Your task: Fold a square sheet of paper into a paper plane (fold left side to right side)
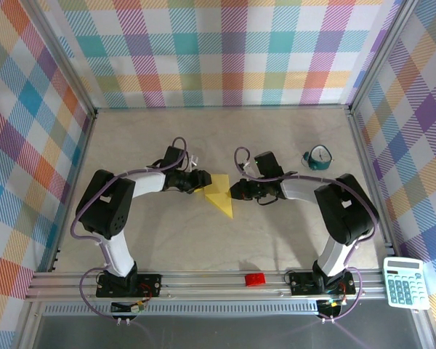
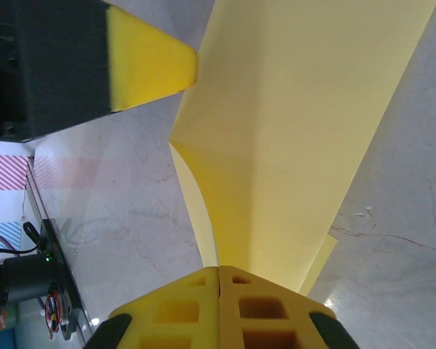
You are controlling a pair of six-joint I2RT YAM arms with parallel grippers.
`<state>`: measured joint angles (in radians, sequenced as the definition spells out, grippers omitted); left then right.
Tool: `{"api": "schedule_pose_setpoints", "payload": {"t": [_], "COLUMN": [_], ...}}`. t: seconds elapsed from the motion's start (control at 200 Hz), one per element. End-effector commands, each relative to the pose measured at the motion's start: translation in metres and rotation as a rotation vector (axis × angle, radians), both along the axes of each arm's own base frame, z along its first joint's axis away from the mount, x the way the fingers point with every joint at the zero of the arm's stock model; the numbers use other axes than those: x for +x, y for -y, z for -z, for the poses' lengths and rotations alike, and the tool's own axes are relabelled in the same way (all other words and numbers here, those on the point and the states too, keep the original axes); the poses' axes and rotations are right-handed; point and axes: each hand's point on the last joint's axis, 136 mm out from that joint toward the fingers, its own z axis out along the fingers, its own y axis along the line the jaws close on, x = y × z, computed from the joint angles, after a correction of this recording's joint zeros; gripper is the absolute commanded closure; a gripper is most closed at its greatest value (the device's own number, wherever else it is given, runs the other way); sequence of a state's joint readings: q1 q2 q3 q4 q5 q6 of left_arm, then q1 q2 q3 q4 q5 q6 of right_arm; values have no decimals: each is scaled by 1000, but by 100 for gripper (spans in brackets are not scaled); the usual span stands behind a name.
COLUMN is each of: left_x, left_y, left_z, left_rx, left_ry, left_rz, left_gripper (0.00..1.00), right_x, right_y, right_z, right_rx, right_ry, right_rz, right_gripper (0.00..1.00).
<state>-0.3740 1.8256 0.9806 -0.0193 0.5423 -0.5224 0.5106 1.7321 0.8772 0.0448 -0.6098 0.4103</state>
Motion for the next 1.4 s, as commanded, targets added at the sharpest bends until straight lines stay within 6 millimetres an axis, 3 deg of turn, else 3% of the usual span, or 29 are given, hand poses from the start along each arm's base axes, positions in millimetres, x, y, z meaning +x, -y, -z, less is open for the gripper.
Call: {"api": "schedule_pose_setpoints", "payload": {"t": [0.0, 0.21, 0.295, 0.475, 0.64, 0.77, 0.965, 1.16, 1.39], "left_x": [0, 4, 3, 2, 5, 5, 3, 1, 1], "left_y": [2, 3, 3, 3, 8, 15, 18, 20, 22], "left_z": [0, -3, -6, -16, -28, -36, -38, -43, -46], "left_rx": [-8, -14, -17, -37, -80, -112, -111, -119, -122], "left_ry": [-20, -14, -13, -10, -5, 0, -11, -13, -15], "left_rz": [34, 33, 30, 0, -56, -60, -53, -43, -34], "left_gripper": [58, 82, 90, 96, 99, 100, 100, 100, 100], "right_x": [3, 4, 3, 2, -4, -18, -39, -36, -23], "right_y": [0, 4, 11, 29, 41, 30, -7, -27, -29], "right_z": [-11, -8, -6, -14, -26, -29, -19, 1, 10], "right_rx": [31, 13, -21, -120, -229, -371, -557, -672, -760], "right_ry": [37, 30, 29, 58, 92, 180, 298, 354, 426], "right_rz": [7, 24, 38, 84, 139, 122, 50, 24, 31], "right_gripper": [100, 100, 92, 75, 68, 60, 51, 48, 47]}}
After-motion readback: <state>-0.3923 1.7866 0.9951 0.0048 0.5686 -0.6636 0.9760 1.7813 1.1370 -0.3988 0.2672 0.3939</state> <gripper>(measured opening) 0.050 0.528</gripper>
